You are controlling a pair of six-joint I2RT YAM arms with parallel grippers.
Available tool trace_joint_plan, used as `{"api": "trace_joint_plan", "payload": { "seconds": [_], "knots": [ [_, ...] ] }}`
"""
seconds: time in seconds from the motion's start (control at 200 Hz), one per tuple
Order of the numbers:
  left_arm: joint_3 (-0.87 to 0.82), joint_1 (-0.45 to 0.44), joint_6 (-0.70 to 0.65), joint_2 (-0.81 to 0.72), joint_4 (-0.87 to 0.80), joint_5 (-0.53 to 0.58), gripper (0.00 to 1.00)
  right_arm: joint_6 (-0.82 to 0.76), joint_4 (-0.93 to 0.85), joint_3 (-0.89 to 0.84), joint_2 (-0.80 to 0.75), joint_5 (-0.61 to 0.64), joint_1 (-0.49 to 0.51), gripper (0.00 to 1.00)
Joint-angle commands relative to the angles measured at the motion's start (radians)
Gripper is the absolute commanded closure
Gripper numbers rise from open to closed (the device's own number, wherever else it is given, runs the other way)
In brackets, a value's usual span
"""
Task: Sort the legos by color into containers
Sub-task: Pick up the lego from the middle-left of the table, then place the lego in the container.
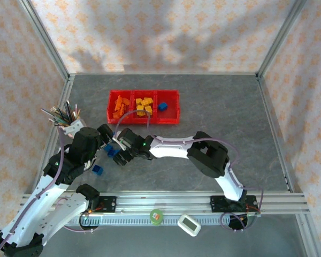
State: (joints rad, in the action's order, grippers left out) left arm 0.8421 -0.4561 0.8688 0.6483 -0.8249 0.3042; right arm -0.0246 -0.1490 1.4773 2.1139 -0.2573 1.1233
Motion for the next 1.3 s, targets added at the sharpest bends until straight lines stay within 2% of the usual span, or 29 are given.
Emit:
{"api": "trace_joint_plan", "payload": {
  "seconds": [0.0, 0.2, 0.375, 0.541, 0.631, 0.786, 0.886, 1.121, 1.296],
  "knots": [
    [0.002, 0.001, 0.022, -0.023, -0.058, 0.051, 0.00, -0.006, 0.000, 0.000, -0.024, -0.020, 0.009, 0.16],
    [0.008, 0.001, 0.031, -0.044, -0.077, 0.067, 0.00, -0.014, -0.027, 0.063, 0.055, 0.042, 0.009, 0.17],
    [0.002, 0.001, 0.039, -0.057, -0.082, 0.074, 0.00, -0.036, -0.045, 0.113, 0.105, 0.066, 0.008, 0.22],
    [-0.001, 0.000, 0.042, -0.061, -0.078, 0.075, 0.00, -0.045, -0.064, 0.147, 0.128, 0.067, 0.008, 0.35],
    [0.000, 0.001, 0.039, -0.059, -0.077, 0.072, 0.00, -0.041, -0.054, 0.135, 0.109, 0.070, 0.007, 0.46],
    [0.008, 0.000, 0.026, -0.059, -0.056, 0.053, 0.00, -0.022, -0.051, 0.093, 0.044, 0.072, 0.007, 0.64],
    [0.008, 0.001, 0.012, -0.054, -0.033, 0.040, 0.00, 0.000, -0.030, 0.030, -0.031, 0.078, 0.006, 0.70],
    [0.008, 0.000, -0.030, 0.000, 0.068, -0.033, 0.00, 0.114, 0.011, -0.147, -0.245, 0.058, -0.080, 0.72],
    [-0.005, 0.001, -0.073, 0.063, 0.181, -0.119, 0.00, 0.191, -0.024, -0.213, -0.361, 0.155, -0.208, 0.72]
  ]
}}
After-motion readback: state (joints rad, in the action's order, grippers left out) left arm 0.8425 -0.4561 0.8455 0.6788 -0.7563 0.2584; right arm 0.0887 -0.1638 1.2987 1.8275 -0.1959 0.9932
